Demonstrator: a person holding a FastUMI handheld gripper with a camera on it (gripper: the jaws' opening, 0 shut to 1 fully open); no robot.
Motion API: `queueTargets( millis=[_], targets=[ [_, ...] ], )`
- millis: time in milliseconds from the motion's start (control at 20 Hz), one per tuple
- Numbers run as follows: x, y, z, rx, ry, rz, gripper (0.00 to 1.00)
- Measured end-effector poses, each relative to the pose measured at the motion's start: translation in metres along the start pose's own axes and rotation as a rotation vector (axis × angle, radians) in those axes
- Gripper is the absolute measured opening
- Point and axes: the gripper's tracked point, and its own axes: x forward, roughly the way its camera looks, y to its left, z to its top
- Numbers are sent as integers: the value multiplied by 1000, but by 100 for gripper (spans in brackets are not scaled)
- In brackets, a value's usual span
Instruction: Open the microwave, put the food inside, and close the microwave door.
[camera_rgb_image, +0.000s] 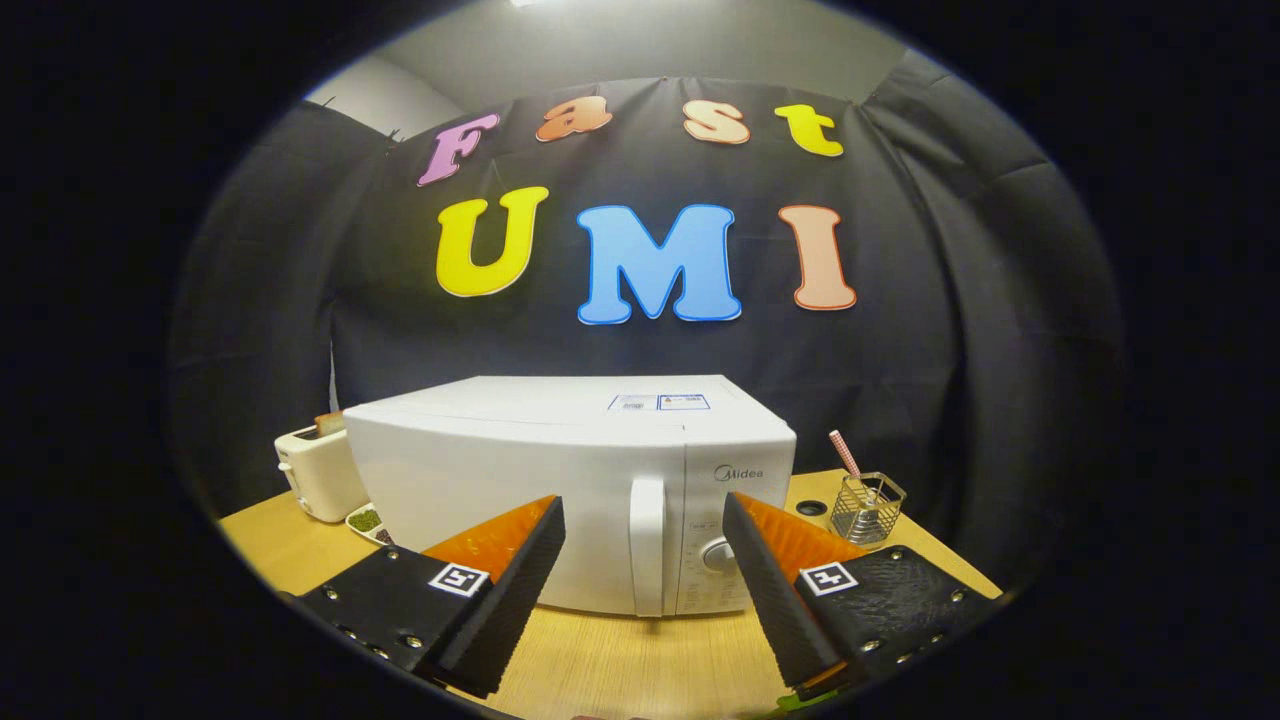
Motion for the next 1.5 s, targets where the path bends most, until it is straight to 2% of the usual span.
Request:
queueTargets(
  millis=[150,250,400,450,550,600,650,700,850,900,1000,1100,1500],
  targets=[
    [18,-2,-13,0,28,-31,96],
    [27,-2,-22,14,53,-42,89],
    [39,-4,-31,-3,68,-67,88],
    [40,-6,-31,-13,66,-72,81],
    [49,-6,-33,-10,57,-69,81],
    [49,-6,-34,-6,60,-73,74],
    [51,-1,-33,-1,60,-50,55],
    [50,0,-35,3,70,-49,55],
    [52,-2,-37,4,68,-52,27],
    [52,-3,-36,17,67,-57,28],
    [52,-1,-38,35,78,-69,14],
    [50,0,-37,49,78,-72,7],
    [49,0,-39,90,60,-76,7]
  ],
)
